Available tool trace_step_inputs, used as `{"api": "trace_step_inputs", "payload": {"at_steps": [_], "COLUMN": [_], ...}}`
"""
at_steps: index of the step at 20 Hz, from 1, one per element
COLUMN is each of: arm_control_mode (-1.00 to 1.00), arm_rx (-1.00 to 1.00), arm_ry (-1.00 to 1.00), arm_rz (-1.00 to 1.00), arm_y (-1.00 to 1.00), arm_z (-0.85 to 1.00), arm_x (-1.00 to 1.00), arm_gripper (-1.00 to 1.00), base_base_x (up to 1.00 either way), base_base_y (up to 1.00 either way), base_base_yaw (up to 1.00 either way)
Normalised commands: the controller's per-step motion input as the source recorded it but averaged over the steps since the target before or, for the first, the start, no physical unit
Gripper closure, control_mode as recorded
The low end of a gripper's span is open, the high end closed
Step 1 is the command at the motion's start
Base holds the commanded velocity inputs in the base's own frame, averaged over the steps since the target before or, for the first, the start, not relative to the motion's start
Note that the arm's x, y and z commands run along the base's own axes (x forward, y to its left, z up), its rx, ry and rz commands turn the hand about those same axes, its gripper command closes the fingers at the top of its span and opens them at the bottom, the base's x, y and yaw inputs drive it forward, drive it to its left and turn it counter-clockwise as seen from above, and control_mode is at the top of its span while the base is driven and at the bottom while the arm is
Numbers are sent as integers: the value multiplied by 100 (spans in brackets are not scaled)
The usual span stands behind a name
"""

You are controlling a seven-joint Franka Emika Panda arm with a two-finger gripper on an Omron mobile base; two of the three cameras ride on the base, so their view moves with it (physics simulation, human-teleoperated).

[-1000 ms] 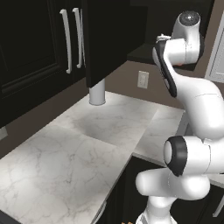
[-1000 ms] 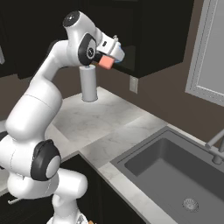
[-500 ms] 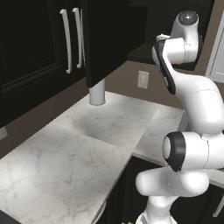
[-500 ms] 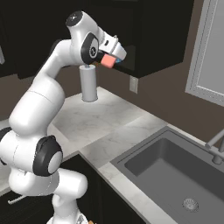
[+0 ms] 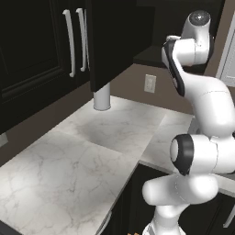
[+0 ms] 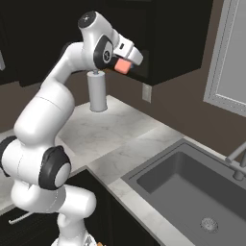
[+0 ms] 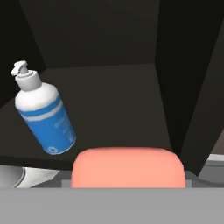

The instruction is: Pick up the bar soap and soap dispenser from the sink, and place them back in the cabinet, and close the cabinet door.

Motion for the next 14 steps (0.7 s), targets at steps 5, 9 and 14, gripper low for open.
{"api": "trace_step_inputs", "payload": {"at_steps": [5,9,14], "arm_control_mode": [-100,-100,-100], "arm_rx": [0,0,0], "arm_ry": [0,0,0], "arm_rz": [0,0,0], "arm_y": [-12,-10,-9], "arm_z": [0,0,0], "arm_x": [10,6,5], "arm_gripper": [100,100,100], "base_base_x": [0,0,0], "base_base_y": [0,0,0], "base_base_yaw": [0,0,0]}}
